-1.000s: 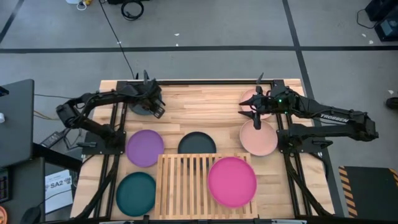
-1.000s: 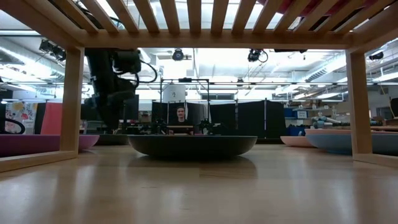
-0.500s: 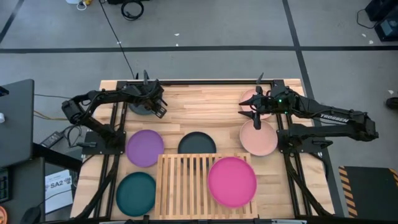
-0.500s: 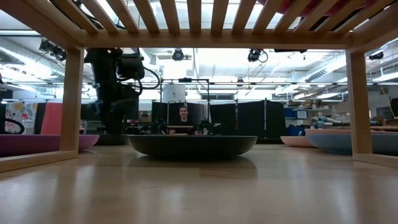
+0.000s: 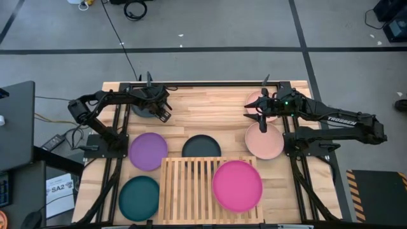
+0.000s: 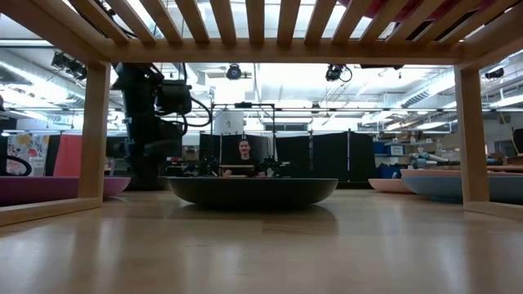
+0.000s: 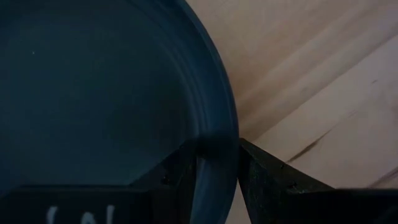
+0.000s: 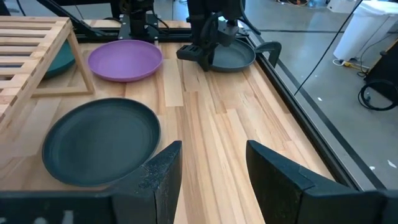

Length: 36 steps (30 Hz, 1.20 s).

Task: Place and stack plates onto a shelf
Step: Put the top black plate on the shelf

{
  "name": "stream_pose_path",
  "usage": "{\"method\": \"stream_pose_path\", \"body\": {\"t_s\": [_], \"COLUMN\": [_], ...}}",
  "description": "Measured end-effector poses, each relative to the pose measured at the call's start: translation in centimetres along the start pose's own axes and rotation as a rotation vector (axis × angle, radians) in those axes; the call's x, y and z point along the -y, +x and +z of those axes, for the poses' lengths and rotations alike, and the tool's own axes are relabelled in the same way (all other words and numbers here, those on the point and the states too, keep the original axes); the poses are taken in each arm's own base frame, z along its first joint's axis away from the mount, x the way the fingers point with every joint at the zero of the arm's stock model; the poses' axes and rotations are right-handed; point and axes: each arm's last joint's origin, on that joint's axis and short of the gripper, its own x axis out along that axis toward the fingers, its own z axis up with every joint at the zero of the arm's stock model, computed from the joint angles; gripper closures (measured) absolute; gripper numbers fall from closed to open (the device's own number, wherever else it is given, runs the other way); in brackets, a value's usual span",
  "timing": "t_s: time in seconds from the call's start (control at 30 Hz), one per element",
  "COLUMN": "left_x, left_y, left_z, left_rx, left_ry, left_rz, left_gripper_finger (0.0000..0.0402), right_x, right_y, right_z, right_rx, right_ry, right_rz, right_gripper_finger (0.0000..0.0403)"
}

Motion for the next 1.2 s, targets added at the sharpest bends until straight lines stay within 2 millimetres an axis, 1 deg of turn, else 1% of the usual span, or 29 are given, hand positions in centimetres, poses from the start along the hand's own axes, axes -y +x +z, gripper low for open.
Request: {"method": "stream_pose_path", "body": {"t_s": [0.13,0.43,0.67,1.0,1.2], "left_x": [0.0,0.0,0.1,1.4,2.4], "left_y": [0.0,-0.1,-0.8,-4.2,-6.9], "left_z": [0.0,0.1,0.0,-0.4,-1.1], "left_rx": [0.0,0.014,0.029,0.148,0.249], "left_ry": [0.001,0.004,0.013,0.063,0.1], "left_rz": [0.001,0.027,0.038,0.009,-0.044], "left_gripper_finger": [0.0298,0.037,0.0375,0.0387,0.0387], "right_x": [0.0,0.0,0.0,0.0,0.0], "right_y": [0.0,0.0,0.0,0.0,0.0], "right_z": [0.0,0.0,0.0,0.0,0.0], "right_rx": [0.0,0.0,0.0,0.0,0.0], "right_ry": [0.0,0.0,0.0,0.002,0.026], "right_rz": [0.0,0.0,0.0,0.001,0.001], "right_gripper_finger": [0.022,0.022,0.022,0.022,0.022]}}
